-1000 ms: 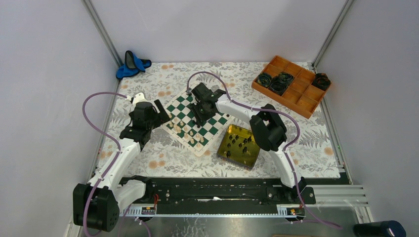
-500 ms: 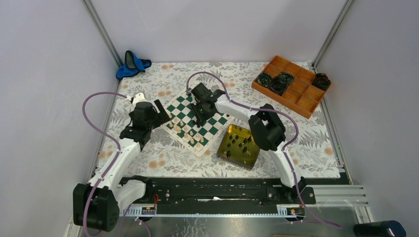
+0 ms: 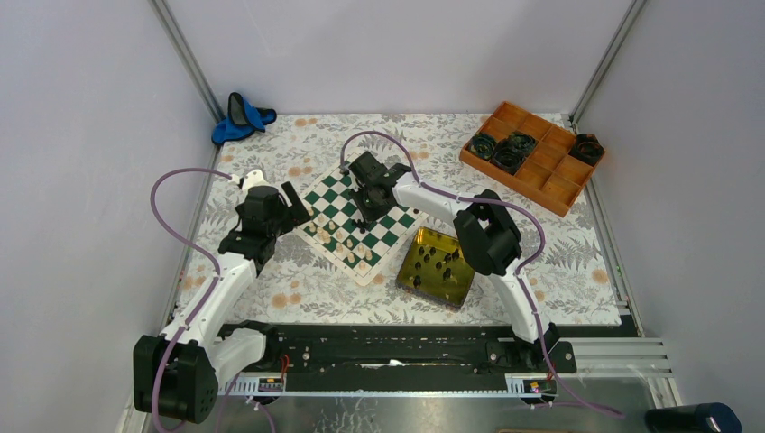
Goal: Set up the chess pieces on the board
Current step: Pick up the chess piece from the chessboard, then place the chess piece on the chessboard, then pick up the chess piece from the chessboard.
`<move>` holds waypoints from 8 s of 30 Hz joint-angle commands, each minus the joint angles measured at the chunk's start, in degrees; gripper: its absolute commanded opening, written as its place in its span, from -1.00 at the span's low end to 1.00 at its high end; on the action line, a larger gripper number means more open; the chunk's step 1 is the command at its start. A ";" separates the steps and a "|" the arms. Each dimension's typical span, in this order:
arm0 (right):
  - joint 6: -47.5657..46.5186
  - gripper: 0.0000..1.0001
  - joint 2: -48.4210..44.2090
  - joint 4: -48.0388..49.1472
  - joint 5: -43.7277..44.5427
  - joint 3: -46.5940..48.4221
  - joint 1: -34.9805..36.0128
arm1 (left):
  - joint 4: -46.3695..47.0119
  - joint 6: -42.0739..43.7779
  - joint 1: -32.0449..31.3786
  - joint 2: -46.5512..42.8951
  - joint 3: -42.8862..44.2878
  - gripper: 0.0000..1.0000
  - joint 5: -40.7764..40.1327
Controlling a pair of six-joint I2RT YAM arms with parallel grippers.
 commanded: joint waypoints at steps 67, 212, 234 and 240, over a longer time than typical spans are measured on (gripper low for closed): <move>3.95 -0.88 6.07 -16.41 11.97 15.38 -13.21 | 2.41 0.77 -0.35 -0.60 -0.16 0.98 0.52; -2.04 -0.71 -0.49 4.09 3.46 -1.32 4.17 | 4.96 1.20 -0.26 3.96 0.41 0.98 0.33; -1.97 -0.74 -1.91 4.62 3.84 -3.37 4.26 | 4.70 0.62 -0.27 3.02 -0.12 0.98 0.65; -2.13 -0.76 -2.88 4.06 3.90 -3.71 4.31 | 4.44 0.62 -0.23 2.91 0.14 0.98 0.65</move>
